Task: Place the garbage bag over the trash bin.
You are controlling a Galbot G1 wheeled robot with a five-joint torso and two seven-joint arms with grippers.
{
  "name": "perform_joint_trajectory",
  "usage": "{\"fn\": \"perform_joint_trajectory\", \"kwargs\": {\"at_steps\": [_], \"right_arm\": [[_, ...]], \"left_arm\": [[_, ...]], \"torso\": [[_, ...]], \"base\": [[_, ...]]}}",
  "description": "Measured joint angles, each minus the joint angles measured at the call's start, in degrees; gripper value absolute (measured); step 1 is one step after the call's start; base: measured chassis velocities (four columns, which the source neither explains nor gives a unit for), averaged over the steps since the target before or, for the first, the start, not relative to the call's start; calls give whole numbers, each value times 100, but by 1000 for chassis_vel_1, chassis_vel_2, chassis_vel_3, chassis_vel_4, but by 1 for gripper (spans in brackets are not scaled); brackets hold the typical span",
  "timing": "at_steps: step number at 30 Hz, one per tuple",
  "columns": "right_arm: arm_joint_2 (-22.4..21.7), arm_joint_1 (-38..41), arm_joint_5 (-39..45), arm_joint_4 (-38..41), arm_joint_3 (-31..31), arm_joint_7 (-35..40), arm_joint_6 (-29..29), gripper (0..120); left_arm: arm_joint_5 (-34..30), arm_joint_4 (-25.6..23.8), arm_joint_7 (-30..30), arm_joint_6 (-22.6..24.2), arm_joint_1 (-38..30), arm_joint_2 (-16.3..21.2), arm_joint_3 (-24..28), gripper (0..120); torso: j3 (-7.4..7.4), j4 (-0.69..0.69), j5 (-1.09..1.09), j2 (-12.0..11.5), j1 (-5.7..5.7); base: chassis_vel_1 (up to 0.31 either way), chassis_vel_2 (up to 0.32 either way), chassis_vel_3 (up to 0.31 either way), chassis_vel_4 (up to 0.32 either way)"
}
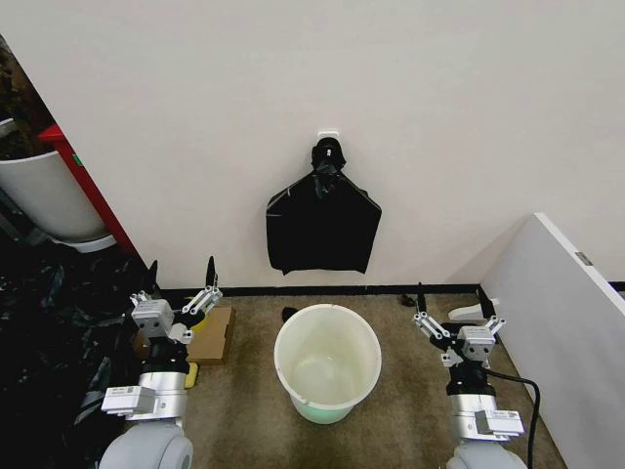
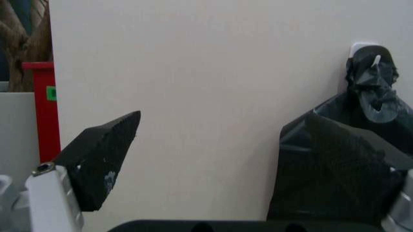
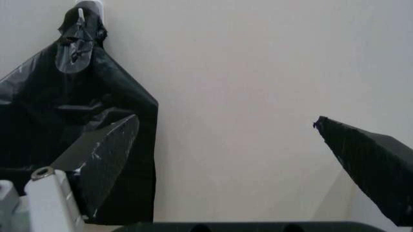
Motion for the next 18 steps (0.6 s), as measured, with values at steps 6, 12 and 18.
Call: {"fn": "perform_joint_trajectory", "kwargs": {"at_steps": [6,12,18], "right_arm": [[2,33,2,-17,-6,-18,0,100],[-25,231,28,-133,-37,-52,-58,100],[-114,419,78,-245,-72,-68,-76,100]], "left_arm": [[-190,-152,-27,171,42,1,19,100],[-143,-162,-38,217,55,-25,-11,100],[-18,-134,-46,217,106,-111,-12,100]], "torso": [[0,0,1,0,0],[0,0,1,0,0],[0,0,0,0,0]], "base": [[0,0,0,0],[0,0,0,0],[0,0,0,0]]}}
